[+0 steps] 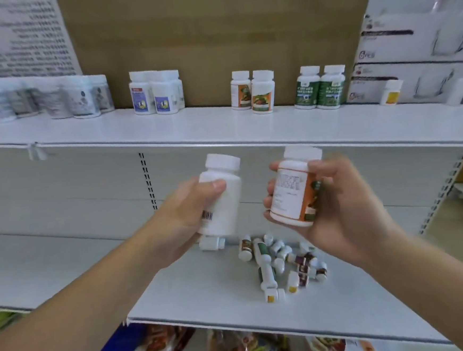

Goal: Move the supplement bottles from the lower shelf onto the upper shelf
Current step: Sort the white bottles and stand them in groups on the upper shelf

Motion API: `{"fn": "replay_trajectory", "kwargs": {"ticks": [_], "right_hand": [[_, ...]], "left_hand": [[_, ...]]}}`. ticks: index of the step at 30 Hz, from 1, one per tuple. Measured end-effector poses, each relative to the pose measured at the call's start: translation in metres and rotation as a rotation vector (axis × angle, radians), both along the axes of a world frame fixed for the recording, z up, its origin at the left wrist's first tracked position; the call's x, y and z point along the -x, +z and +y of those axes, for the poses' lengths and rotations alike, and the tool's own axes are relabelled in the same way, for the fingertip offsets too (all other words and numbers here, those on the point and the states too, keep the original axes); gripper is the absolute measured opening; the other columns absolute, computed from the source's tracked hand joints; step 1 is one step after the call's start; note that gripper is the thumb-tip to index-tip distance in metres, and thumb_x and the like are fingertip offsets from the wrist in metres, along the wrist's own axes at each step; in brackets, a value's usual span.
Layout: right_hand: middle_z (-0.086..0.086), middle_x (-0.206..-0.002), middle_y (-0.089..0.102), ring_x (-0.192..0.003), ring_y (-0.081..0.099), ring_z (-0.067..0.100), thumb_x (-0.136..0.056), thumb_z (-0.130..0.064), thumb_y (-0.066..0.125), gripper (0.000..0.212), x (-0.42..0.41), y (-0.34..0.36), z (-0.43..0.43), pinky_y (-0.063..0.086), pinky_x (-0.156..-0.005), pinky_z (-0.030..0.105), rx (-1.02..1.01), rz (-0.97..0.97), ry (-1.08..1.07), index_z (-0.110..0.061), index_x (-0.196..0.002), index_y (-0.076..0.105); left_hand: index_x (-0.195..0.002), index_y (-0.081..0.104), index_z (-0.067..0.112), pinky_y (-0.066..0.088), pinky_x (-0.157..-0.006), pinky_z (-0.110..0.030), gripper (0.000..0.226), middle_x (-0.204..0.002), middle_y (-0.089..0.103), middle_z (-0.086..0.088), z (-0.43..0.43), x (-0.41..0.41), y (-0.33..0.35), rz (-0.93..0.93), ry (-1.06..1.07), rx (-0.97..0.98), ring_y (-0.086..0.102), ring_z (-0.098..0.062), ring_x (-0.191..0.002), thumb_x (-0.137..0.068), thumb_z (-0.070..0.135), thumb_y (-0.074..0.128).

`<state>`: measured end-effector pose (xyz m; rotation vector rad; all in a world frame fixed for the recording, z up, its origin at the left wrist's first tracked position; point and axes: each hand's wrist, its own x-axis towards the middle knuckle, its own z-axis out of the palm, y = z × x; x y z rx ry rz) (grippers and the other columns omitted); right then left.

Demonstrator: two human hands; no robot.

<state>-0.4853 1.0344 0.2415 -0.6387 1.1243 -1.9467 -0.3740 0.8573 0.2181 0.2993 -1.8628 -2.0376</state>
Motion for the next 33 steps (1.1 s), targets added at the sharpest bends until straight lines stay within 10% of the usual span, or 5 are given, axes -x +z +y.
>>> {"fn": "replay_trajectory", "kwargs": {"ticks": [10,16,22,33], "right_hand": [[0.004,-0.073,0.065,-0.074,0.064,0.018,-0.077,-0.026,0.062,0.024,0.032,0.090,-0.034,0.054,-0.078,0.035,0.018,0.392,-0.163,-0.013,-0.096,0.057],[0.017,-0.121,0.060,-0.108,0.065,0.026,-0.063,-0.017,0.075,0.066,0.084,0.105,-0.077,0.051,-0.098,0.042,-0.283,0.715,-0.114,-0.011,-0.121,0.044],[-0.008,-0.096,0.064,-0.079,0.061,-0.008,-0.076,-0.029,0.081,0.055,0.117,0.098,-0.121,0.047,-0.071,0.012,-0.558,1.082,-0.229,-0.021,-0.116,0.044],[-0.003,-0.116,0.046,-0.087,0.053,0.000,-0.068,-0.032,0.081,0.064,0.156,0.079,-0.148,0.040,-0.071,0.006,-0.446,1.571,-0.538,-0.036,-0.118,0.041]], "left_hand": [[-0.078,0.079,0.033,0.048,-0.086,-0.038,0.011,-0.081,0.074,0.009,-0.039,0.032,0.106,0.214,-0.050,0.388,0.068,-0.009,-0.078,-0.073,0.031,0.070],[-0.099,0.074,0.025,0.053,-0.092,-0.032,0.025,-0.102,0.076,0.004,-0.091,0.075,0.130,0.051,-0.063,0.621,0.070,-0.013,-0.100,-0.075,0.033,0.073],[-0.108,0.066,0.021,0.056,-0.092,-0.039,0.027,-0.104,0.074,0.003,-0.138,0.122,0.143,-0.101,-0.059,0.827,0.070,-0.014,-0.100,-0.084,0.029,0.073],[-0.105,0.063,0.022,0.056,-0.081,-0.027,0.028,-0.097,0.072,0.007,-0.183,0.157,0.122,-0.066,-0.089,0.781,0.070,-0.003,-0.089,-0.083,0.035,0.073]]}}
